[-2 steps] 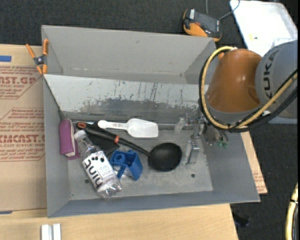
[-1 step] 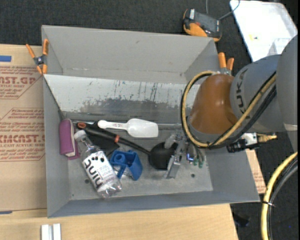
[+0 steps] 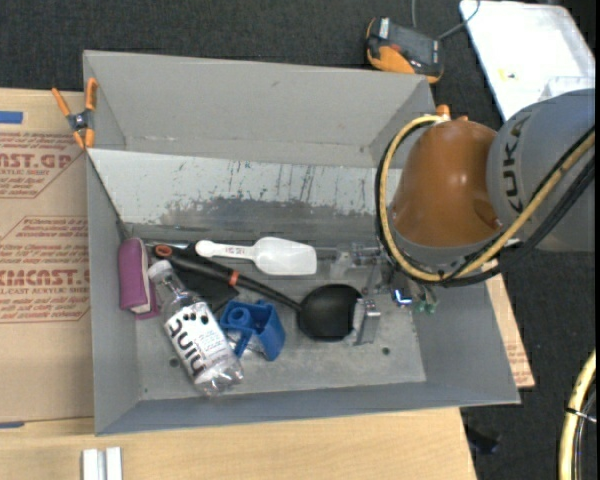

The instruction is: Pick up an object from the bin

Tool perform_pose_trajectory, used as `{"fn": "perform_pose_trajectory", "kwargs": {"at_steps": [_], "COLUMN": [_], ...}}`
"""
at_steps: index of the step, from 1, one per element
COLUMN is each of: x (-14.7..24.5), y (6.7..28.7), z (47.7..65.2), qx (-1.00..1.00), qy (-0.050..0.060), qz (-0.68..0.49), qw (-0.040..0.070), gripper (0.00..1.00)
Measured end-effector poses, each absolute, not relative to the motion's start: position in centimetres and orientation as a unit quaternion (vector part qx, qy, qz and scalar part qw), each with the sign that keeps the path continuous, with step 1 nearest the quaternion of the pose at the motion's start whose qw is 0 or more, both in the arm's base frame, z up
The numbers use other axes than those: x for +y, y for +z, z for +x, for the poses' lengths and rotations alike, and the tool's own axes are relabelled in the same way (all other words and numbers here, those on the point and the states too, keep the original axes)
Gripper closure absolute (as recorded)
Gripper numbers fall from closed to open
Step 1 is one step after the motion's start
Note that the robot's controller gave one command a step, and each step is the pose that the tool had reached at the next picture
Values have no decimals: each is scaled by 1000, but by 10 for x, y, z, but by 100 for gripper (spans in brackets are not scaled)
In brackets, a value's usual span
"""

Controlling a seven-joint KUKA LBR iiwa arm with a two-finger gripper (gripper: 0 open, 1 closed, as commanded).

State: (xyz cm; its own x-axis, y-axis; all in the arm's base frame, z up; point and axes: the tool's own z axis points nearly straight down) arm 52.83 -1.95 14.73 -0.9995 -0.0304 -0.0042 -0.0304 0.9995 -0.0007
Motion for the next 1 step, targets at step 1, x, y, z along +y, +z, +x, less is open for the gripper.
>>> {"fn": "perform_pose_trajectory", "kwargs": {"at_steps": [1], "x": [-19], "y": [99], "z": [522], "qx": [992], "qy": [0], "qz": [123], "qw": [-6], "gripper": [0]}}
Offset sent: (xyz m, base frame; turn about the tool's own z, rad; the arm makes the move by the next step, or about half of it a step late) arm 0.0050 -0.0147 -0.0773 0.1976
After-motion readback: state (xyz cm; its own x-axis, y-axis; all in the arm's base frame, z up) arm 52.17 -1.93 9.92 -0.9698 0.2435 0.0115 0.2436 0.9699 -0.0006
